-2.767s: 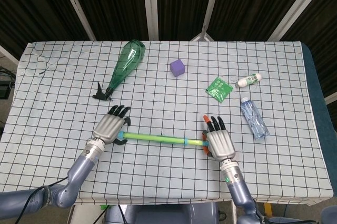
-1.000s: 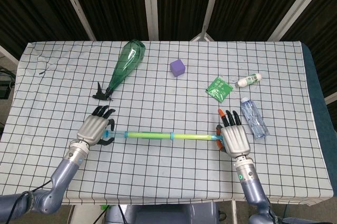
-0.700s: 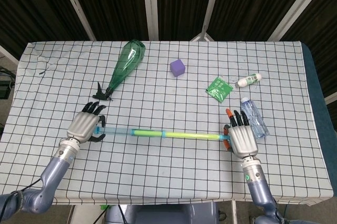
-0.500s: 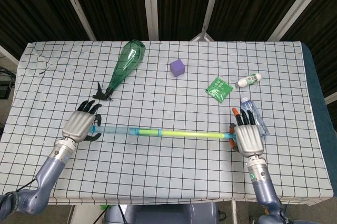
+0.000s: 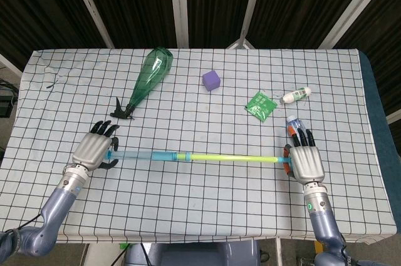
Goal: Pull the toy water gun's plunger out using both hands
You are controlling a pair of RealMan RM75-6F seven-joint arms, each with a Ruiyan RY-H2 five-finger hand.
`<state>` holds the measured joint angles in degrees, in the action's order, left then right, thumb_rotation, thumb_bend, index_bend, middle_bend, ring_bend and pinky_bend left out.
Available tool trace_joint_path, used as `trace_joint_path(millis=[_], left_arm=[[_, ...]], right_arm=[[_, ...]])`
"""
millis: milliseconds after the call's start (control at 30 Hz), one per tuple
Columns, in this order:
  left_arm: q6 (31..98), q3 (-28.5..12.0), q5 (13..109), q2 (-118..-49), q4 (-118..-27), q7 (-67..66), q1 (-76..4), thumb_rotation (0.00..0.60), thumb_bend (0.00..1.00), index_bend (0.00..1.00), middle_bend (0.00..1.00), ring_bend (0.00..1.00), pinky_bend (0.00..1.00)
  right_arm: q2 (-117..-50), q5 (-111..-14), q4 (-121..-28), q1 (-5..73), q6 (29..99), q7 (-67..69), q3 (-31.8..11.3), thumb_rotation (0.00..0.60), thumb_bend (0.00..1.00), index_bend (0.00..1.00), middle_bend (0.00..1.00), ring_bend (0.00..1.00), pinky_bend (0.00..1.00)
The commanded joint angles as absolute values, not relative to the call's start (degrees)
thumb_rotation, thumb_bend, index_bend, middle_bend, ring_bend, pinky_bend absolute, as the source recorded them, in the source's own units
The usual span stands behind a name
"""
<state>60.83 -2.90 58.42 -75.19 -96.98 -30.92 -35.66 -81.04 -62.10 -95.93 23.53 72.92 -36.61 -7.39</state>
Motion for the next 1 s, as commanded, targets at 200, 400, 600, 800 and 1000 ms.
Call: trace_joint_path(millis=[200,400,600,800,1000], left_arm=[[60.8,-3.0,58.3,-75.7,-96.8,-31.8,-36.0,0.6,0.54,0.68,0.1,0.0,0.0],[60.8,-2.9,58.4,-75.7,-96.4,-32.1,-36.0,0.6,0.55,0.68,0.1,0.0,0.0],[61.1,-3.1,58.6,-76.0,-96.3,-31.6,-35.9,0.6,0.54,0.57,0.09,0.0,0.0],[61.2,-3.0,59.9,-76.5,-97.0,-30.9,-35.8,0.6,0.32,0.31,0.05,0.0,0.0],[61.1,-2.7,60.6,-76.7,-98.6,-30.0,-35.5,0.6,0.17,0.12,0.02,0.0,0.0]], right_arm=[[-80.8,-61.2,-94.6,23.7,72.3,-35.8,-7.8,0.6,0.44,0.63,0.13,0.0,0.0],[-80.5,-60.8,-94.0,23.6,72.0,-34.8,-8.0,0.6,0.44,0.63,0.13,0.0,0.0],[-79.9,-60.7,-94.0,23.6,71.6,-34.3,-8.0,0.6,0.44,0.63,0.13,0.0,0.0],[-78.8,-60.8,-94.7,23.6,70.7,-33.6,-7.5,0.6,0.44,0.22,0.07,0.0,0.0],[-75.5,-57.9,-96.7,23.4,69.1,-35.1,-7.1,0.6,0.39,0.0,0.0,0.0,0.0]])
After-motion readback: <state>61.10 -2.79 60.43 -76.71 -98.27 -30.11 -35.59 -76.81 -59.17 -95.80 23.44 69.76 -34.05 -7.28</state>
